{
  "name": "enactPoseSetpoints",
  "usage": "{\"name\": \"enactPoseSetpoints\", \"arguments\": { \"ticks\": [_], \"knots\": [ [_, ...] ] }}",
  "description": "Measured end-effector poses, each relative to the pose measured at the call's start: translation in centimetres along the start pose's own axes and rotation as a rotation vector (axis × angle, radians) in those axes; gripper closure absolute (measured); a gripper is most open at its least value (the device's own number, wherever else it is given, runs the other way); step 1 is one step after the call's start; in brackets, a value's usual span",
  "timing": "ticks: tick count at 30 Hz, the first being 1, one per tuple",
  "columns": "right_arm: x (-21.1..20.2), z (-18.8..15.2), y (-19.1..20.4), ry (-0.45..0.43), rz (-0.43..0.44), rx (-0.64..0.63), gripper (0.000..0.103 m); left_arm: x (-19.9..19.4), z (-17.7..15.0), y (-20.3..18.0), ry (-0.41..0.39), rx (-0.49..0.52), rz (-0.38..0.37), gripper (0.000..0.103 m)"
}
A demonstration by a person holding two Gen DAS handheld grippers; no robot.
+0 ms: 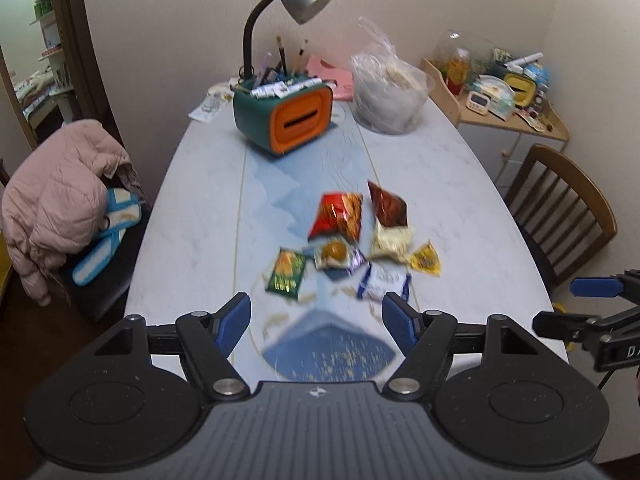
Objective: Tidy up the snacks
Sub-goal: 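Lift both tools away from the box and move over the snack pile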
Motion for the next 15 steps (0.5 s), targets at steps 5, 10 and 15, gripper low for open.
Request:
{"name": "enactPoseSetpoints", "arguments": {
  "ticks": [5, 10, 15],
  "knots": [
    [1.5, 3.5, -1.3, -0.016, -0.023, -0.007, 0.002, 1.9, 3.4, 0.5, 0.005, 0.007, 0.022, 0.031],
    [4.3, 6.2, -2.4, 0.002, -0.030, -0.007, 0.002, 5.2, 5.7, 0.7, 0.044, 0.020, 0.034, 0.031],
    [8.6, 7.1, -3.6, 0.084, -0.037, -0.006, 0.002, 10.1, 6.4, 1.7, 0.120, -0.001, 0.067, 0.031]
  ]
}}
Point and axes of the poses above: each gripper's, at about its wrist camera, not at the fingertips, and x roughly the way its jaws point, y to its left, z to its top, the point moved 5 cm from there along x, roughly the way its jaws point, and after that the axes turned 6 degrees about -z, right-handed, at the moved point
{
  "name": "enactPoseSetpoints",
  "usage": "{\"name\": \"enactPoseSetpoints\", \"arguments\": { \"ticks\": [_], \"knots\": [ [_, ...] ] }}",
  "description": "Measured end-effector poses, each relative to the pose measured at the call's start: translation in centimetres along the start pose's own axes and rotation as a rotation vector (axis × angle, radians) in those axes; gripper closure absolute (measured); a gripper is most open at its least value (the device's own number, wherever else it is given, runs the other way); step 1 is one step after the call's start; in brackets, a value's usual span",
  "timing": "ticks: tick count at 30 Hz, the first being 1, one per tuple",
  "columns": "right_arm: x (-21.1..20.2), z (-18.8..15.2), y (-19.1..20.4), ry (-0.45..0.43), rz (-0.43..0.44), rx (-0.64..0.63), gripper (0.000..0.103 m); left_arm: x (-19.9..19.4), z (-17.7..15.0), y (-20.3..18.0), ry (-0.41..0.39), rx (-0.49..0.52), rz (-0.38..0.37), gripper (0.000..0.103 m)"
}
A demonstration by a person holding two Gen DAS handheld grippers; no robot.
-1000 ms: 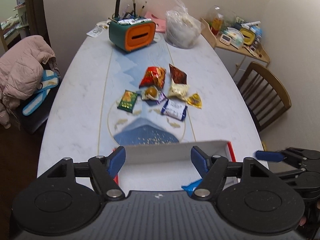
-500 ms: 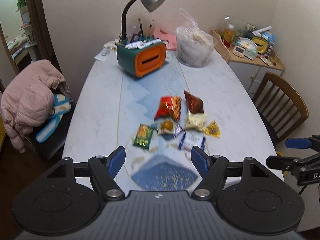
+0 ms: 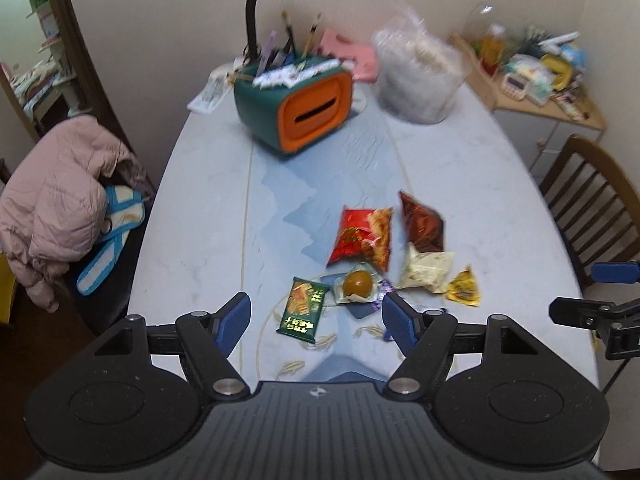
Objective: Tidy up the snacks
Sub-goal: 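Lift both tools away from the box and move over the snack pile, then grasp green cracker packet with left tool while right tool grasps yellow candy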
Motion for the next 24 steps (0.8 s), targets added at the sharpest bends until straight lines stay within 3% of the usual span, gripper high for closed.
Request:
{"name": "enactPoseSetpoints", "arguments": {
  "ticks": [8, 15, 24],
  "knots": [
    [7.0, 0.2, -1.7, 0.100, -0.024, 0.006, 0.003, 7.4, 0.1, 1.6, 0.134, -0.039, 0.049, 0.031],
    [12.1, 0.1, -3.2, 0.170, -0.040, 0.027, 0.004, 13.3, 0.1, 2.4, 0.228, -0.050, 0.026, 0.031],
    [17.3, -0.8, -4.6, 0.250, -0.062, 0.046, 0.010, 19.5, -0.2, 3.2, 0.320, -0.043, 0.050, 0.031]
  ]
}}
Point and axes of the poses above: each gripper's, at about its wrist camera, not at the fingertips, and x roughly the way its jaws point, y to its left, z to its top, the point moved 5 cm from there along x, roughly the way its jaws point, and after that the axes turned 6 degrees about -z, right-handed, at the moved point
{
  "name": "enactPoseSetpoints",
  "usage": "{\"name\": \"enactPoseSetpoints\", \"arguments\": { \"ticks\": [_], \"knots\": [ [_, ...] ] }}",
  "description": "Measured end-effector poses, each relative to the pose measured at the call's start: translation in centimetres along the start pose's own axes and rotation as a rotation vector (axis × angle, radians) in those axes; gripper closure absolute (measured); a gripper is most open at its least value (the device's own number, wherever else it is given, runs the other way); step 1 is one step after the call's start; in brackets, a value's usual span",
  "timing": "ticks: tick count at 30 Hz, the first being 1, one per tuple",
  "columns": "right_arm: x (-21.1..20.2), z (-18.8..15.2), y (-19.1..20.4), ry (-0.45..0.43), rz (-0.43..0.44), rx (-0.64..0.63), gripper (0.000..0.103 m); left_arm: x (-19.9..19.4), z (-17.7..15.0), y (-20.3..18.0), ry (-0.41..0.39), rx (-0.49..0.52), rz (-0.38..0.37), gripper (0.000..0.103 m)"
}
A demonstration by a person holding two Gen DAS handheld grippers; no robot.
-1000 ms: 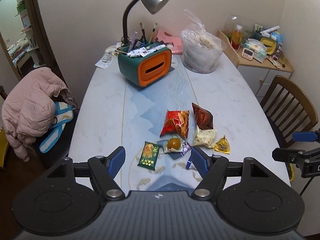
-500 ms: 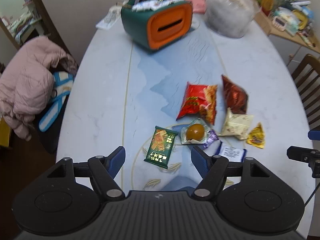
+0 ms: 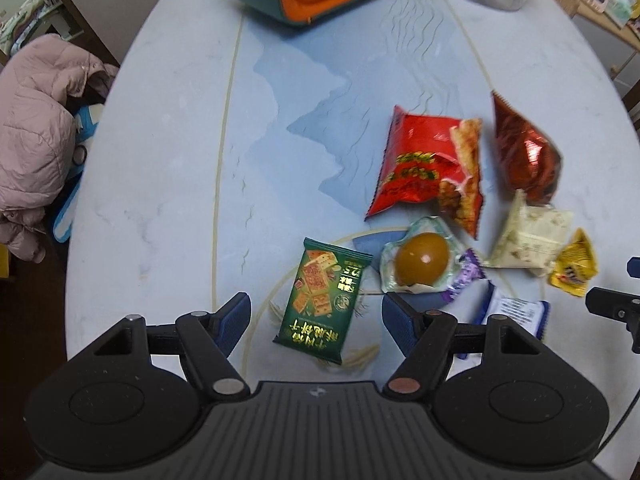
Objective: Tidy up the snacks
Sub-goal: 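Grasp green cracker packet with left tool while right tool grasps yellow candy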
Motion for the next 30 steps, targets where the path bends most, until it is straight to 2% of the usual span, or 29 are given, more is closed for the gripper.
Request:
{"name": "enactPoseSetpoints", "arguments": {
  "ticks": [10, 16, 24, 30],
  "knots": [
    [3.0, 0.1, 0.0, 0.045, -0.004, 0.004, 0.015, 4.2, 0.2, 0.8, 0.067, -0.018, -0.012, 0.031],
    [3.7, 0.1, 0.4, 0.048, 0.000, -0.005, 0.021, 5.4, 0.1, 0.8, 0.074, -0.023, -0.014, 0.031],
    [4.3, 0.3, 0.7, 0.042, -0.007, -0.011, 0.035, 6.0, 0.2, 0.6, 0.059, -0.028, -0.014, 0.031],
    [4.2, 0.2, 0.8, 0.028, -0.028, -0.027, 0.046, 5.3, -0.4, -0.1, 0.045, -0.024, -0.022, 0.048]
  ]
}}
Point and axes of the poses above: each gripper's, at about its wrist camera, not at the fingertips, and x roughly the way its jaws point, y to its left, z to its top, the point moved 5 cm from there along x, roughly the way its jaws point, and after that the axes turned 6 degrees about -z, right-handed, at the moved point
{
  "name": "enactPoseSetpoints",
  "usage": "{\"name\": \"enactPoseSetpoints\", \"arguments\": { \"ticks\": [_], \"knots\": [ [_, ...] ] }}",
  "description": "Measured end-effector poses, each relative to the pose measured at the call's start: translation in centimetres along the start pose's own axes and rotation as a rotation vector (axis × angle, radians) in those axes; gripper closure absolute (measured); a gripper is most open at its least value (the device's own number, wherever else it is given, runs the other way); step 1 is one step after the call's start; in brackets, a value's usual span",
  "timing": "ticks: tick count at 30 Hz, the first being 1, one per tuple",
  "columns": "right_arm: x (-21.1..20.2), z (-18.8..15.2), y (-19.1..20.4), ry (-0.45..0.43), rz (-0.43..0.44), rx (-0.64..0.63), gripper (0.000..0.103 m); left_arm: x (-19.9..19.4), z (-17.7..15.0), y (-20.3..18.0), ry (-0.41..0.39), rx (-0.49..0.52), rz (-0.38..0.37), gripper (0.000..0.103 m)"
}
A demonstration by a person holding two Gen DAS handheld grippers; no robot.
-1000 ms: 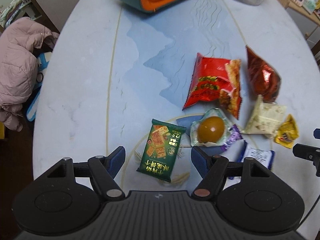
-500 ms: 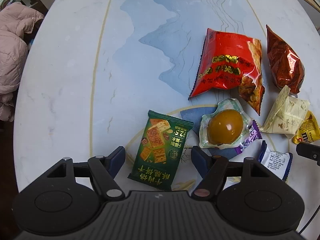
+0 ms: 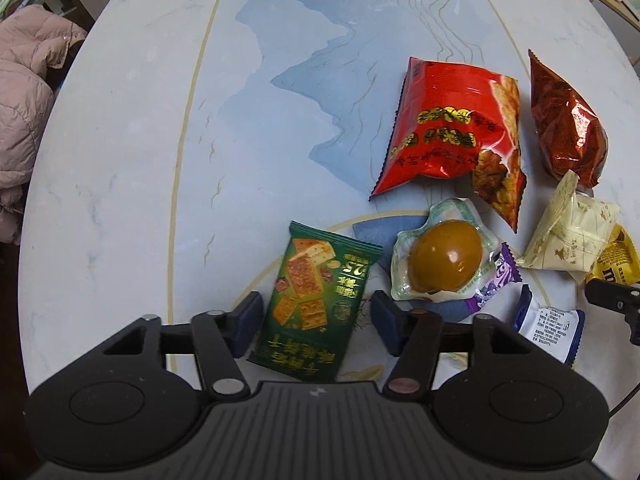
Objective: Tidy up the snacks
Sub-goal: 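Grasp green cracker packet with left tool while right tool grasps yellow candy, then carry both held snacks back over the white box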
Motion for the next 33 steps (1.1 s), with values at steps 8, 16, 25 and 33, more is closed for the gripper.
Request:
{"name": "enactPoseSetpoints", "arguments": {
  "ticks": [8, 16, 25, 33],
  "knots": [
    [-0.4, -0.3, 0.0, -0.017, -0.018, -0.007, 0.063, -0.7, -0.6, -0.3, -0.019, -0.016, 0.032, 0.058],
    [-1.4, -0.8, -0.7, -0.039, -0.019, 0.024, 0.070, -2.6, -1.2, 0.7, -0.054, -0.059, 0.023, 0.058],
    [-4.5, -1.3, -0.7, -0.079, -0.003, 0.024, 0.070, -5.9, -1.6, 0.5, -0.110, -0.073, 0.007, 0.059],
    [-8.1, -2.2, 0.0, -0.127, 0.008, 0.016, 0.070, -9.7, -2.6, 0.2, -0.172, -0.060, -0.014, 0.059]
  ]
}}
Point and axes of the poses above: each gripper's, at about its wrist camera, not at the fingertips, and x roughly the way its jaws point, y to its left, z to its top, the point moved 5 cm from there along x, roughly the way its jaws point, and after that the axes turned 6 degrees about -z, right-handed, at the moved point
